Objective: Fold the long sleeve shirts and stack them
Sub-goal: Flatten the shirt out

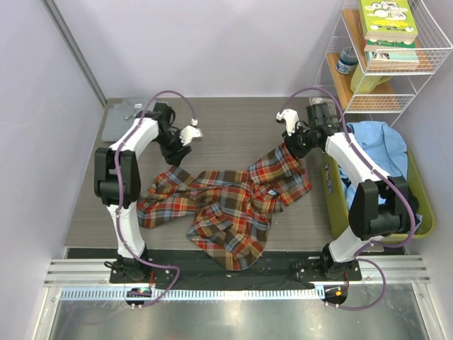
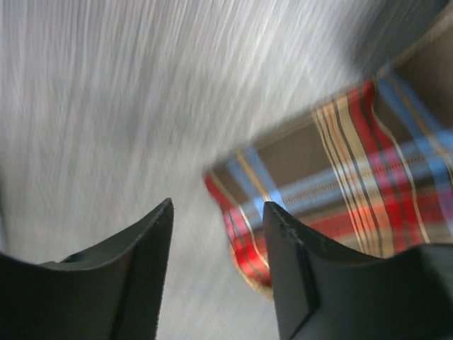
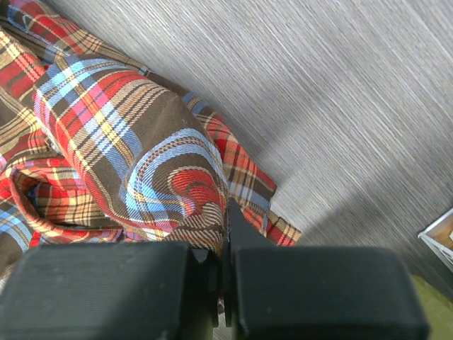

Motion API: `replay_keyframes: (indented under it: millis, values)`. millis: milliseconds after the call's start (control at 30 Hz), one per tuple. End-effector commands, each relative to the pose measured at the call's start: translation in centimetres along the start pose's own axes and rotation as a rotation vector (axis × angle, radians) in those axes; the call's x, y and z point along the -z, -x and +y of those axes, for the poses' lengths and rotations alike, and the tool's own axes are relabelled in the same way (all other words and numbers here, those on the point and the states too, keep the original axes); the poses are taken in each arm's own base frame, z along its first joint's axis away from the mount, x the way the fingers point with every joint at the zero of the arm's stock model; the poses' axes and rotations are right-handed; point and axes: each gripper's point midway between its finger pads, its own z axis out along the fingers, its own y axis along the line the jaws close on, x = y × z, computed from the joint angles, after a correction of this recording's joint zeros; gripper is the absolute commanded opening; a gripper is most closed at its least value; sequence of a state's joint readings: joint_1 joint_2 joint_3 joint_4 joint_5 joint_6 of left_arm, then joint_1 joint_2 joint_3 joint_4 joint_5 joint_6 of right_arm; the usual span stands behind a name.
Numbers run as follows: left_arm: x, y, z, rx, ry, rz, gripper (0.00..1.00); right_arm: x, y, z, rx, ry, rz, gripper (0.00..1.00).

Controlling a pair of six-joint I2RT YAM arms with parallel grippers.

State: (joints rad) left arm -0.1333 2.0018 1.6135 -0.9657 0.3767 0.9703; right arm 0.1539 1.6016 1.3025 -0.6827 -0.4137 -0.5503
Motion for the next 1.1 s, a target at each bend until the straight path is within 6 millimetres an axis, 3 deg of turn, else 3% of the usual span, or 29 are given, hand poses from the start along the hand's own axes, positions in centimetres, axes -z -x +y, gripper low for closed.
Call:
replay_keyframes:
  millis: [0, 300, 467, 500, 600, 633, 700, 767, 800, 833, 867, 900, 967, 1000, 1067]
  values:
    - [-1.4, 1.1, 1.4, -0.138, 0.027, 0.064, 0.52, 0.6, 1.8, -0.6, 0.014, -0.011, -0.038, 0.01]
    - [-4.8, -3.6, 1.9, -0.185, 0.060, 0.198, 0.59, 0.3, 1.0, -0.4, 0.007, -0.002, -0.010, 0.01]
    - [-6.0, -6.3, -0.8, -0.241, -0.012, 0.237, 0.57, 0.2, 0.8, -0.4, -0.001, -0.004, -0.006, 0.01]
    - [-6.1, -6.6, -1.1, -0.251, -0.016, 0.239, 0.55, 0.2, 0.9, -0.4, -0.001, -0.005, -0.009, 0.01]
    - [-6.2, -7.4, -2.2, -0.258, -0.041, 0.247, 0.33, 0.1, 1.2, -0.4, -0.017, 0.004, -0.017, 0.01]
    - [-5.9, -7.0, -2.1, -0.230, -0.034, 0.228, 0.21, 0.1, 1.5, -0.5, -0.018, 0.004, -0.022, 0.01]
    - [-4.9, -6.4, -0.9, -0.162, -0.003, 0.189, 0.13, 0.4, 2.4, -0.7, -0.027, -0.003, -0.042, 0.01]
    - [-1.9, -4.3, 1.7, -0.021, 0.062, 0.086, 0.01, 0.8, 3.4, -1.3, -0.037, -0.020, -0.065, 0.01]
    - [-0.4, -3.3, 3.0, 0.031, 0.095, 0.041, 0.00, 1.4, 4.8, -1.9, -0.055, -0.041, -0.102, 0.01]
    - [2.9, -0.8, 5.6, 0.069, 0.175, -0.037, 0.00, 1.9, 5.7, -2.6, -0.070, -0.061, -0.127, 0.01]
    - [5.2, -0.1, 6.3, 0.184, 0.186, -0.118, 0.00, 2.5, 6.6, -3.2, -0.082, -0.078, -0.154, 0.01]
    - [7.6, 0.4, 7.5, 0.243, 0.226, -0.171, 0.00, 3.9, 8.9, -3.9, -0.078, -0.107, -0.217, 0.01]
    - [14.6, 2.9, 10.4, 0.281, 0.388, -0.314, 0.00, 5.8, 11.3, -4.9, -0.113, -0.147, -0.289, 0.01]
    - [16.8, 3.7, 10.8, 0.357, 0.436, -0.371, 0.00, 7.5, 13.5, -5.8, -0.101, -0.190, -0.354, 0.01]
    - [21.5, 4.1, 11.8, 0.413, 0.550, -0.476, 0.00, 10.1, 15.9, -6.2, -0.114, -0.238, -0.437, 0.01]
